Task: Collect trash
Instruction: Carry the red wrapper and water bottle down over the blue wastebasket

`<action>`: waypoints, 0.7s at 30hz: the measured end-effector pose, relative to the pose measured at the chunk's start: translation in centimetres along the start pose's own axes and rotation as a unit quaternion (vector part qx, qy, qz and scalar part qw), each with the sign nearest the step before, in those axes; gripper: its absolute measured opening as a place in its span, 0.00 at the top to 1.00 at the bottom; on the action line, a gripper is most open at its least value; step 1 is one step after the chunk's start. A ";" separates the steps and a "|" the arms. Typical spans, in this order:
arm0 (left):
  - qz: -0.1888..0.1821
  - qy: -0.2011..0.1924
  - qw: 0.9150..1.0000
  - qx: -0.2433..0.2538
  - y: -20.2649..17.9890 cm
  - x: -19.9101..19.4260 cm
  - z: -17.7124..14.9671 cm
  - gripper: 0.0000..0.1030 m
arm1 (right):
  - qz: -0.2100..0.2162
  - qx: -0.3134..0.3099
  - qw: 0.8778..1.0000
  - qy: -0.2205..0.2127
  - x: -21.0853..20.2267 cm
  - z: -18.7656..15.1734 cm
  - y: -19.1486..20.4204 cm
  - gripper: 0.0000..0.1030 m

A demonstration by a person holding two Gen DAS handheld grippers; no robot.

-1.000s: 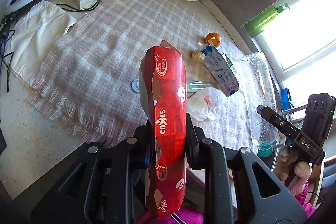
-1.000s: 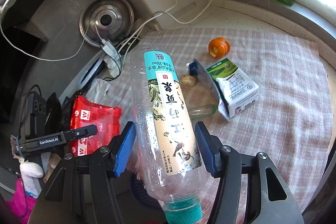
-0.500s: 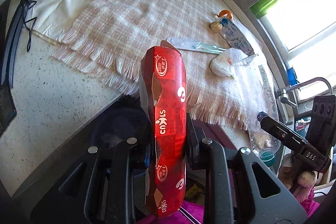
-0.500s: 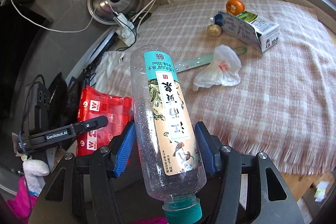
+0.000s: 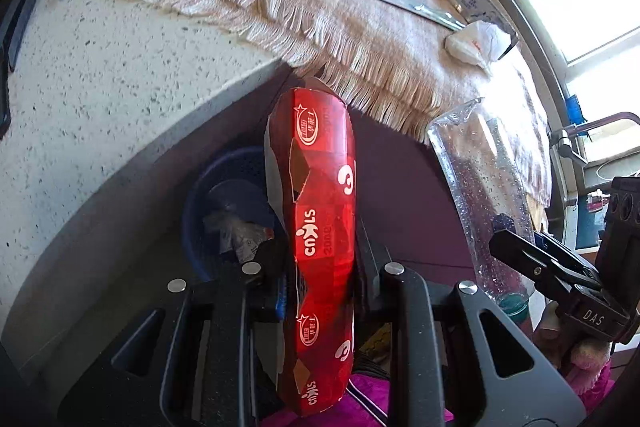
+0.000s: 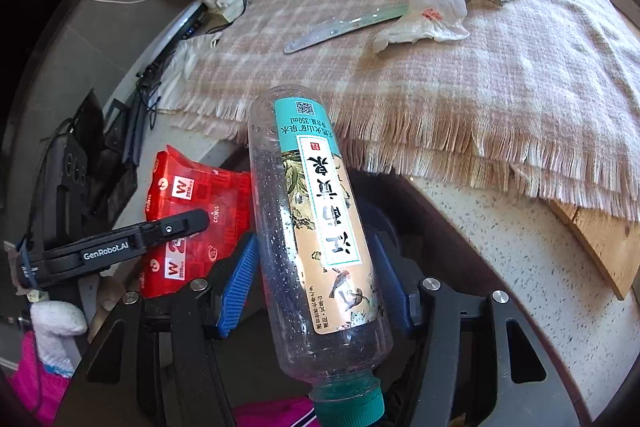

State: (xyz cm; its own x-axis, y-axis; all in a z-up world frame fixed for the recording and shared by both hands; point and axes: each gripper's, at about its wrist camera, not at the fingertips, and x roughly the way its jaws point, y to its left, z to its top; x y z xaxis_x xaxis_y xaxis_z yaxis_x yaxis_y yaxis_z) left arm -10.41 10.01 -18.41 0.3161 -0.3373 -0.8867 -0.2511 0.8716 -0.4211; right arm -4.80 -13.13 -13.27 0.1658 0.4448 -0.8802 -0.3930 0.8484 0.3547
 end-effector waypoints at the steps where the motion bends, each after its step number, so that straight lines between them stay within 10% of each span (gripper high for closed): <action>1: 0.001 0.004 1.000 -0.001 0.2 0.5 -0.3 0.77 | -0.003 -0.002 1.000 0.005 0.4 -0.4 0.1 0.44; 21: 0.045 0.056 0.997 -0.002 2.5 8.2 -3.6 0.77 | -0.052 -0.023 0.995 0.080 9.5 -4.8 0.4 0.45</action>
State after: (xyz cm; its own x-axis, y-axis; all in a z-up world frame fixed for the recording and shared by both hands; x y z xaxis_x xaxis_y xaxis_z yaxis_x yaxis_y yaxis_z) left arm -11.71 8.17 -27.47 0.1886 -0.2951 -0.9367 -0.2783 0.8987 -0.3391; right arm -7.72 -9.92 -23.01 0.0632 0.3010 -0.9515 -0.4233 0.8715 0.2476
